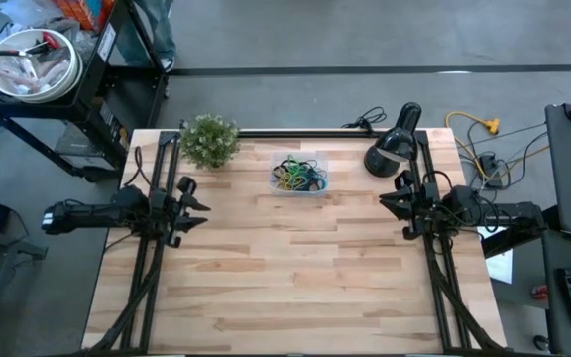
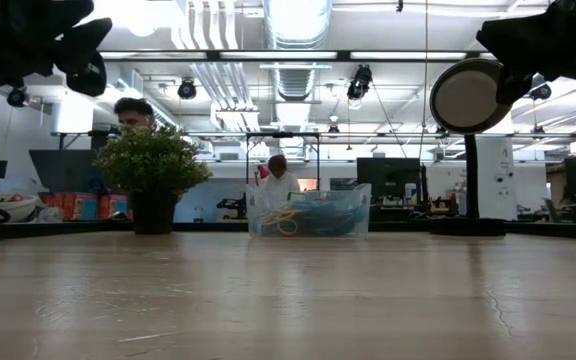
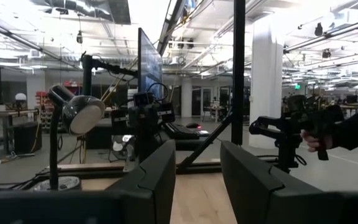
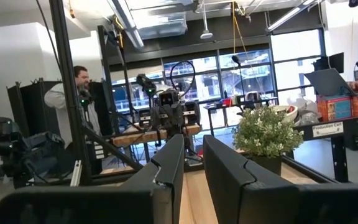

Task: Pick and place rubber bands into bin
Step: Return to Home Position

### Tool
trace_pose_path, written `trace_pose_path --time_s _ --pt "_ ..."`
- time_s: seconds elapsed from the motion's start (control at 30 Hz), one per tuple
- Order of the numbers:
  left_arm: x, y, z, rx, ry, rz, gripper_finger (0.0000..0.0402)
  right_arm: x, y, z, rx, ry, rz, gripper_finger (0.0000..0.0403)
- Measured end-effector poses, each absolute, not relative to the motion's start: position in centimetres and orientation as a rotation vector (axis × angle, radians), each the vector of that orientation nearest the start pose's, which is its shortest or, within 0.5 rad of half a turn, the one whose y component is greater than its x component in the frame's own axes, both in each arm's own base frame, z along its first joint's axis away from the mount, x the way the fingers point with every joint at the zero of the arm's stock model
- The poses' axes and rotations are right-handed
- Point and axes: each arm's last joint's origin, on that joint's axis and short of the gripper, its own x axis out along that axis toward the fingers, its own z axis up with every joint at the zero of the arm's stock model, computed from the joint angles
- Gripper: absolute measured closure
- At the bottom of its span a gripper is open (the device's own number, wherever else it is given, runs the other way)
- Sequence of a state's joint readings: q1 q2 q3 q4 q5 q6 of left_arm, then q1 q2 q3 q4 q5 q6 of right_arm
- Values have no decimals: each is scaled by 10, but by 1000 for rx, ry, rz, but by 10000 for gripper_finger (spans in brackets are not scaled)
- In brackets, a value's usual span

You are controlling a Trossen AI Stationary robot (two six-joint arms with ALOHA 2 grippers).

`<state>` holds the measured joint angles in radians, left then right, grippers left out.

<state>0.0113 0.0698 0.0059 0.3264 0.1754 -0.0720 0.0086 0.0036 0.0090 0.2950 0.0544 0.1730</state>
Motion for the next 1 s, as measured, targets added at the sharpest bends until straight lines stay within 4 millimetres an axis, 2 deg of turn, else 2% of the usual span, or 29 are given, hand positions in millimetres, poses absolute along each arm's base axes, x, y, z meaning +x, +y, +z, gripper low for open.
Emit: trace_pose_path --time_s 1.0 --pt "103 -4 186 -52 -198 -171 290 93 -1 195 183 -304 -18 346"
